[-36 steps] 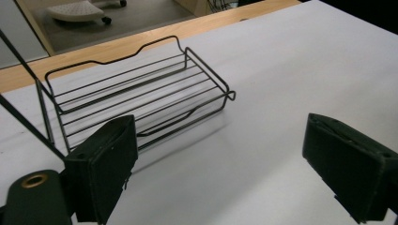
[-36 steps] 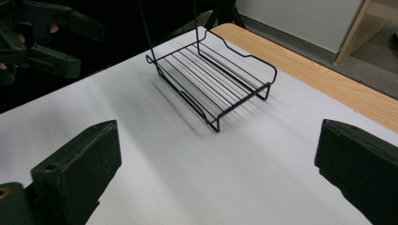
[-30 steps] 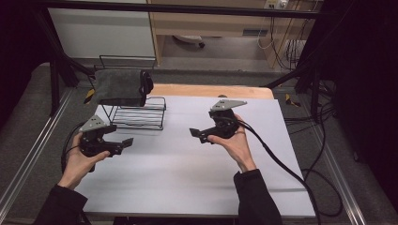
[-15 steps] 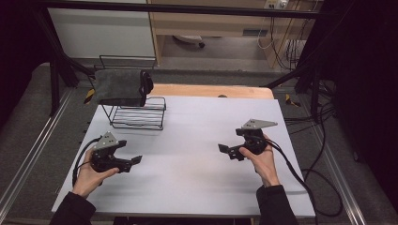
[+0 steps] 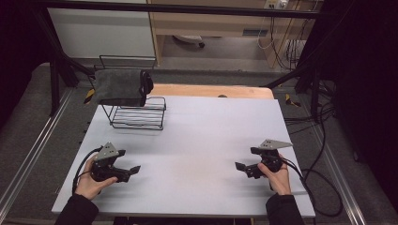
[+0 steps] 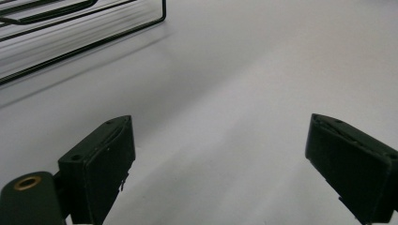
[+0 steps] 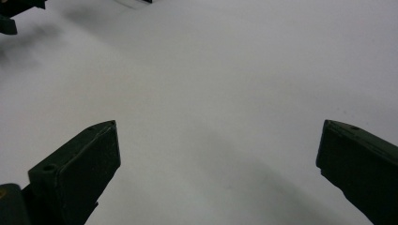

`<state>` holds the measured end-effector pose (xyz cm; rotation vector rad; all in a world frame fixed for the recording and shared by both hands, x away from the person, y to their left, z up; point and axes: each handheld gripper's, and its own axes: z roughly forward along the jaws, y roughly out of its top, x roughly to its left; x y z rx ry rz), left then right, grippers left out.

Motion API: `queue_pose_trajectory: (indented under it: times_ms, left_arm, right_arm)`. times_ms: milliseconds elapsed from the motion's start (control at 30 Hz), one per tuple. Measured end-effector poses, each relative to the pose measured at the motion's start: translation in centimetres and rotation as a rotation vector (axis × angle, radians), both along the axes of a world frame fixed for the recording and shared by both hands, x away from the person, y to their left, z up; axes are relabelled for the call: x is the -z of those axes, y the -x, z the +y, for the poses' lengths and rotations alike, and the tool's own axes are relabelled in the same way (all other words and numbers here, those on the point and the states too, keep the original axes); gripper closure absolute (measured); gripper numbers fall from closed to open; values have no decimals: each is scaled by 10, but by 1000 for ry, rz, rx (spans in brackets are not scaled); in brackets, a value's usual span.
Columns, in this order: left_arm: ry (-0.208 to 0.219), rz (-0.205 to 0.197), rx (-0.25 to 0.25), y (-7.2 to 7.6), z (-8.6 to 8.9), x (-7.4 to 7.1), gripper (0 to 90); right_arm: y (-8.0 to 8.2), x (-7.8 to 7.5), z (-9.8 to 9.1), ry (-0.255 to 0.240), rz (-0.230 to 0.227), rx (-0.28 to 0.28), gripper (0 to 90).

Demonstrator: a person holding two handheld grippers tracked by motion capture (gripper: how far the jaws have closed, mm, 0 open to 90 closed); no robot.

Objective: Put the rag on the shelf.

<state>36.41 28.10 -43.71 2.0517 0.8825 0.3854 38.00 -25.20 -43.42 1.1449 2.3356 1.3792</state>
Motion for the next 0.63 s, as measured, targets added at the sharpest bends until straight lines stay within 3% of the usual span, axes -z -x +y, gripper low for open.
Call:
queue_pose_trajectory:
  times_ms: [433, 633]
  left_arm:
    - [-23, 7, 15, 3, 2, 8, 87]
    - [-17, 9, 9, 3, 3, 8, 87]
  right_arm:
    - [18, 18, -28, -7, 8, 12, 8]
    - [20, 20, -28, 1, 10, 1, 8]
